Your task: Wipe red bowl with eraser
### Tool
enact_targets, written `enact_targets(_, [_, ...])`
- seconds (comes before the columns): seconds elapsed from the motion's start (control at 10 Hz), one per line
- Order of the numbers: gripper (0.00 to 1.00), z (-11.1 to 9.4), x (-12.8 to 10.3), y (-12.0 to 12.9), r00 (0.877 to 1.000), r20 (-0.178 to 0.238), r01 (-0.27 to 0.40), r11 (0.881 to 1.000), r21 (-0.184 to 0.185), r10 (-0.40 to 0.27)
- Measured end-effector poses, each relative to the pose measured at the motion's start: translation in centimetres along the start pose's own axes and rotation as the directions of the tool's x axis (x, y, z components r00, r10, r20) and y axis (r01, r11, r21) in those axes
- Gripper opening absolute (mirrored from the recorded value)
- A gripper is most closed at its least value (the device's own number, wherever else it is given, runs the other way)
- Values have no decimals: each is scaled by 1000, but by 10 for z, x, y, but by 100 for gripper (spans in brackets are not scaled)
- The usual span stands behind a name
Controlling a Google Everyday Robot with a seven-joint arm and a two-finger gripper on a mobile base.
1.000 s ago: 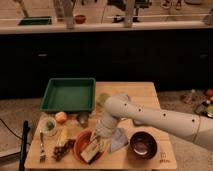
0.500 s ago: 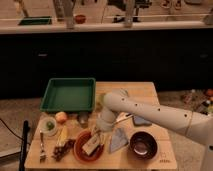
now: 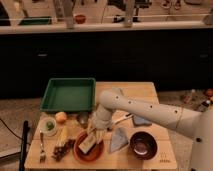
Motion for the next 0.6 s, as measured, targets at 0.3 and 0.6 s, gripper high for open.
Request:
enact_targets(0.3, [0,8,-11,-13,999,18,50,999,-14,-50])
enact_targets(0.6, [0,11,-20,-6,998,23,67,997,-23,-66])
